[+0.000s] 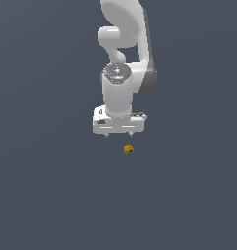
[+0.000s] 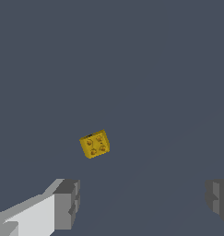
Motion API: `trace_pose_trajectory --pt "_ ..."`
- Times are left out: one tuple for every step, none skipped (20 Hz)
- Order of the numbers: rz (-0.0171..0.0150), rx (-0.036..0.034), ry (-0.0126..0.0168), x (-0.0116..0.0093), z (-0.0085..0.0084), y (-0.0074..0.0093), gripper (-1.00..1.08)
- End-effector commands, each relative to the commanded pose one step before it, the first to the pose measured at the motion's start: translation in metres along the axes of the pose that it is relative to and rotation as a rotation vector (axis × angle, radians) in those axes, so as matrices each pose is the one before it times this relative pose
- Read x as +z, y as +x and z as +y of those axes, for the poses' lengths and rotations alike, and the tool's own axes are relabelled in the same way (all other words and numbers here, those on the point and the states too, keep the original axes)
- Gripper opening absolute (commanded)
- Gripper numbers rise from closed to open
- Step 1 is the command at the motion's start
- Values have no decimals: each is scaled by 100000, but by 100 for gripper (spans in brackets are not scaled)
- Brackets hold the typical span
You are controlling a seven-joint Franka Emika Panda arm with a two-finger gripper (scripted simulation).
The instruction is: Pick up the object and move it to a goal position.
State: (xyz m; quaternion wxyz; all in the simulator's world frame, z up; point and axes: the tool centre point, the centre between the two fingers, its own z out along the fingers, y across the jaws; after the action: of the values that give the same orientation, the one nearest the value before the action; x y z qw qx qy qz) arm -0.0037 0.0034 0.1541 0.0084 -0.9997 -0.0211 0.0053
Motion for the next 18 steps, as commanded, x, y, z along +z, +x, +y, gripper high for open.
trace_pose_trajectory --pt "0 0 0 0 1 0 100" --pt "-15 57 -36 -3 37 2 100" --pt "-59 223 -135 1 140 6 100" --pt "-89 336 -203 -2 213 9 100" --pt "-124 469 -282 -2 295 13 100" --pt "-156 595 -357 -3 372 16 100" --pt "-186 716 -427 -1 443 19 100" --pt "-170 662 -391 0 404 18 100" --pt "-132 525 -304 1 313 14 100" --pt "-93 381 -215 1 220 10 100" --pt "-57 246 -131 2 134 7 100" --pt "-17 88 -39 1 39 2 100" --pt "16 -55 38 1 -38 -2 100" --pt "37 -198 84 -4 -84 -5 100" --pt "9 -95 19 -4 -15 -2 100" --pt "0 0 0 2 -27 1 100" --pt "-4 218 -5 12 22 1 100" --pt "-2 309 1 21 -9 2 100"
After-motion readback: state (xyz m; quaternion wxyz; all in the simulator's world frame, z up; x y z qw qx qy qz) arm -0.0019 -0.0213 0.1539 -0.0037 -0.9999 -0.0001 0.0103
